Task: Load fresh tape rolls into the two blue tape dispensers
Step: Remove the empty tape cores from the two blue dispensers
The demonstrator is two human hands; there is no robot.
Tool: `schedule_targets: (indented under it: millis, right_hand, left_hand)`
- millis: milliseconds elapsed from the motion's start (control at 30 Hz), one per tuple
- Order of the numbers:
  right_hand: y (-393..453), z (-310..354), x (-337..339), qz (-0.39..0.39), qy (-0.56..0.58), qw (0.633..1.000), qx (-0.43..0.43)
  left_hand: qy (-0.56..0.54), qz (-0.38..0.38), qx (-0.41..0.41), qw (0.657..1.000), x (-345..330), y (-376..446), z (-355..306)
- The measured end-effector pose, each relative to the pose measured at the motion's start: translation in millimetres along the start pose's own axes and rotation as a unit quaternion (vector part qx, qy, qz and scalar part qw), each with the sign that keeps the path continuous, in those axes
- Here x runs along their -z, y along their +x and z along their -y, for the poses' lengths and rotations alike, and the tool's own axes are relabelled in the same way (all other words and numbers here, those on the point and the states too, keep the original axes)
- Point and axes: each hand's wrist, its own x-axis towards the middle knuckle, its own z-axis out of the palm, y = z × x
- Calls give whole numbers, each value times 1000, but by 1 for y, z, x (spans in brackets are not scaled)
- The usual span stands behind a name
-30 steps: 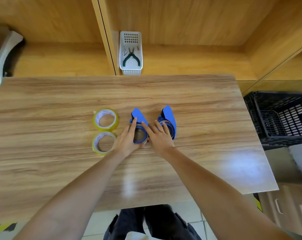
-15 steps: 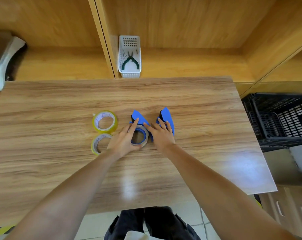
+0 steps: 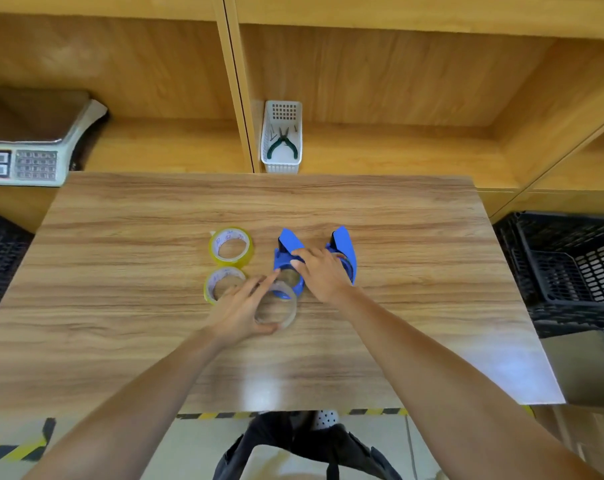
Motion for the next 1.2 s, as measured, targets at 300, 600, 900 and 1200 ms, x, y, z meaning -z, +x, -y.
schedule_targets:
  millis: [300, 600, 900, 1200]
  right_hand:
    - [-24, -1, -26, 31, 11, 999, 21]
    - [-26, -26, -23, -12, 33, 999, 27]
    - [-21, -76, 2, -60, 56, 991, -102]
    - [-21, -105, -5, 35, 135, 978, -155]
  left_hand:
    - [15, 74, 18, 997, -27, -65, 6]
    - [46, 78, 25, 996, -27, -61, 6]
    - [71, 3, 7, 997, -16, 67, -48]
    - [114, 138, 26, 984, -55, 141, -96]
